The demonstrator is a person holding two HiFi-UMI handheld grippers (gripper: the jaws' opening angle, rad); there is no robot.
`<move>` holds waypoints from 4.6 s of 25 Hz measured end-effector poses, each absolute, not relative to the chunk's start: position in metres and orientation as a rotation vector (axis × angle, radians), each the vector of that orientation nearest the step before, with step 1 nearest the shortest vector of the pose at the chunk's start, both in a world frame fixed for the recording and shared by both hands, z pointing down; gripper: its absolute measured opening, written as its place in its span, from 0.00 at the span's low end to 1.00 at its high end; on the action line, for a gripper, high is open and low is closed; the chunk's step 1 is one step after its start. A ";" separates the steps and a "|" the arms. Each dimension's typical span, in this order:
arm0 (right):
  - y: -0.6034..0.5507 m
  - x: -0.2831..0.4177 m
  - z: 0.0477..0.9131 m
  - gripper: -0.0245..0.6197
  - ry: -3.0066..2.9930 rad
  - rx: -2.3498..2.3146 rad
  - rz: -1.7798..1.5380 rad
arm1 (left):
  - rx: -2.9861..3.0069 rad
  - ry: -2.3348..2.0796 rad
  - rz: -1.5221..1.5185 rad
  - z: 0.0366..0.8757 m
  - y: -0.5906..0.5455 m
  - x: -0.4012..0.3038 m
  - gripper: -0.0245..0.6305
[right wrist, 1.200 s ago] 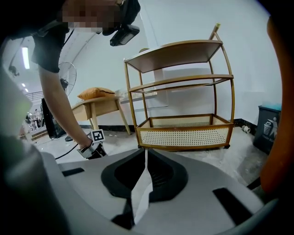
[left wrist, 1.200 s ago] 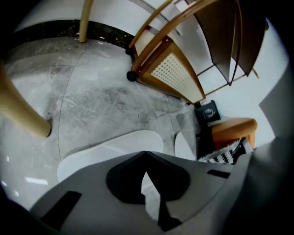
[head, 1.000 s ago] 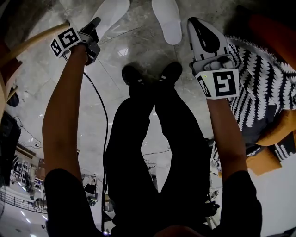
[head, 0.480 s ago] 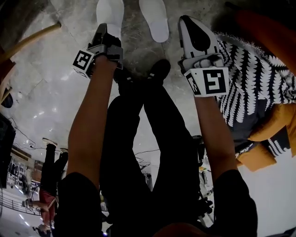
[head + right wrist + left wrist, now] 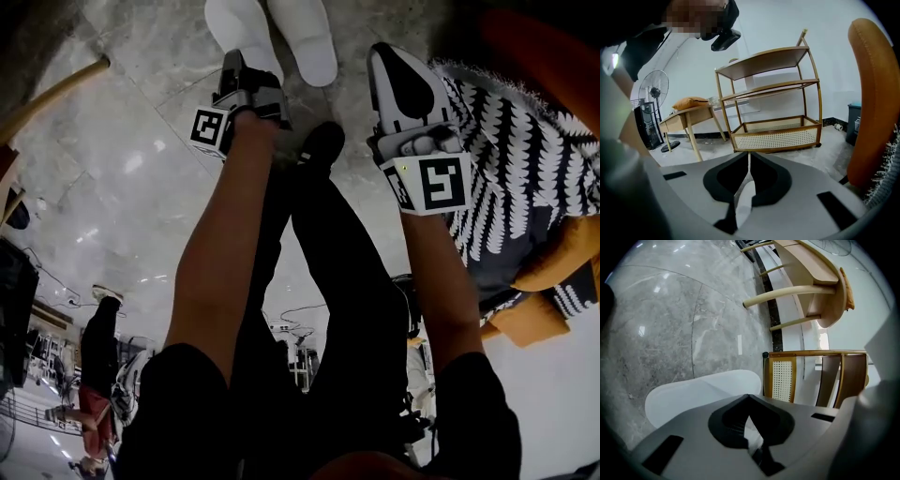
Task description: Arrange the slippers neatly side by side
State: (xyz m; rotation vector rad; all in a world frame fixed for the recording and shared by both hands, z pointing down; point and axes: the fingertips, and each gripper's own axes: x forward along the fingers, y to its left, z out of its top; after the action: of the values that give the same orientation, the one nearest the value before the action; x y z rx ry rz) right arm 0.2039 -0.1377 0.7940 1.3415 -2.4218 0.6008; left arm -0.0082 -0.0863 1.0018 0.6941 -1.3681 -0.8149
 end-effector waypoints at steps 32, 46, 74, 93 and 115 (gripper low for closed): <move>-0.151 0.154 0.651 0.10 -2.519 1.316 0.522 | 1.115 -0.943 -0.342 0.836 -0.105 0.033 0.11; -0.130 0.118 0.286 0.09 -2.681 1.361 0.365 | 2.263 -0.808 -0.259 0.293 -0.141 0.015 0.06; -0.022 0.183 0.021 0.09 -2.836 1.305 -0.016 | 2.564 -1.906 -0.121 0.004 0.037 -0.084 0.06; 0.103 0.225 0.081 0.09 -2.844 1.138 0.206 | 2.512 -1.812 0.009 0.045 0.157 0.007 0.06; 0.240 0.127 0.084 0.09 -2.803 1.203 0.230 | 2.571 -1.700 0.045 0.081 0.293 -0.078 0.06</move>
State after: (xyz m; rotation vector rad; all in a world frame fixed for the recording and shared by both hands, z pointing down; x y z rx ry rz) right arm 0.1267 0.2399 0.0844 1.2028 -2.8029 0.2297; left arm -0.0776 0.2934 0.0813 2.5712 -1.6995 0.0453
